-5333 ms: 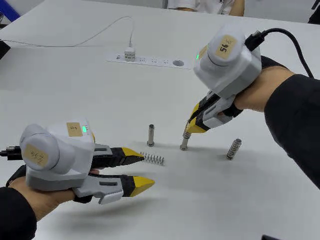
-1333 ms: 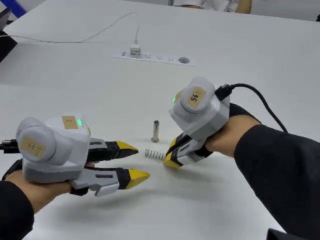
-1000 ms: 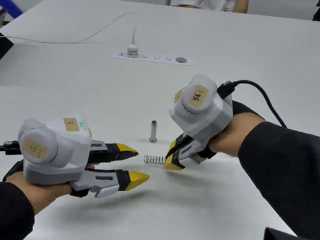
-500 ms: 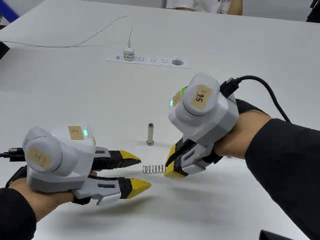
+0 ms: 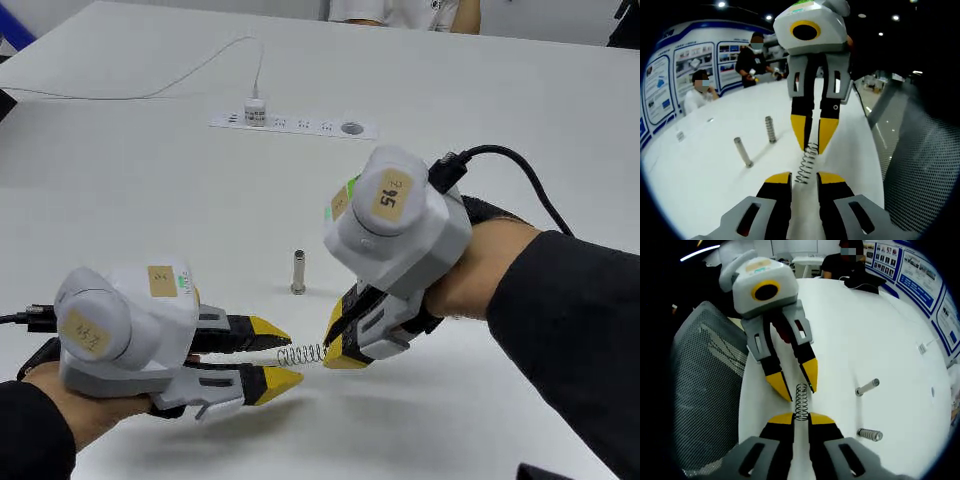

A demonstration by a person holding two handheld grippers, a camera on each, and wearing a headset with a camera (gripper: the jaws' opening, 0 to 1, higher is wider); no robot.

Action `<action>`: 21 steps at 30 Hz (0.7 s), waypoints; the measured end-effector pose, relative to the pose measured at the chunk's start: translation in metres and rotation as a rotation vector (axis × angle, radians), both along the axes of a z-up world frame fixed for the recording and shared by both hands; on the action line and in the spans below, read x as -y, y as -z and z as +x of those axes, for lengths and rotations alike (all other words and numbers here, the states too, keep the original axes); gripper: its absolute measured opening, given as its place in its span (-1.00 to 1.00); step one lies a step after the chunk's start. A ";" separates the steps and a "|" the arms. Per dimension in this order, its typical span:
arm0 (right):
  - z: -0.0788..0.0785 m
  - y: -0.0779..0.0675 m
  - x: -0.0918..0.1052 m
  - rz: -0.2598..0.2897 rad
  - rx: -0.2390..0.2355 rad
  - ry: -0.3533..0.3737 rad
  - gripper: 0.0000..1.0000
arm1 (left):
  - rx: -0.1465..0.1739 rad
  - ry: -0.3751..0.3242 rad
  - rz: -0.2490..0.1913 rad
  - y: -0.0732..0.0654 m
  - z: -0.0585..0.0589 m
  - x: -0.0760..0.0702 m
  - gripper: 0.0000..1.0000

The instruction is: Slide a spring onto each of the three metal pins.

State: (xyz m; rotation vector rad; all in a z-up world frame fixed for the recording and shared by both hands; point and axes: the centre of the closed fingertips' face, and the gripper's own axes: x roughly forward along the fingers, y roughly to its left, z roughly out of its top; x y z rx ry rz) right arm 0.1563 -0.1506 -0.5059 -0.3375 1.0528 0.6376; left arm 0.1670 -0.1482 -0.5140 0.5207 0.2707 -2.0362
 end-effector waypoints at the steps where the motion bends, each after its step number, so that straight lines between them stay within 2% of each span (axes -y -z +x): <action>1: 0.000 -0.001 -0.001 0.001 0.001 -0.002 -0.77 | 0.005 0.006 -0.002 0.000 -0.001 0.000 -0.64; 8: 0.001 -0.005 -0.003 0.016 0.002 0.001 -0.76 | 0.037 0.022 -0.011 0.002 -0.001 0.000 -0.75; 21: 0.011 -0.018 -0.008 0.042 0.052 0.005 -0.76 | 0.013 0.013 -0.006 0.002 -0.002 0.001 -0.77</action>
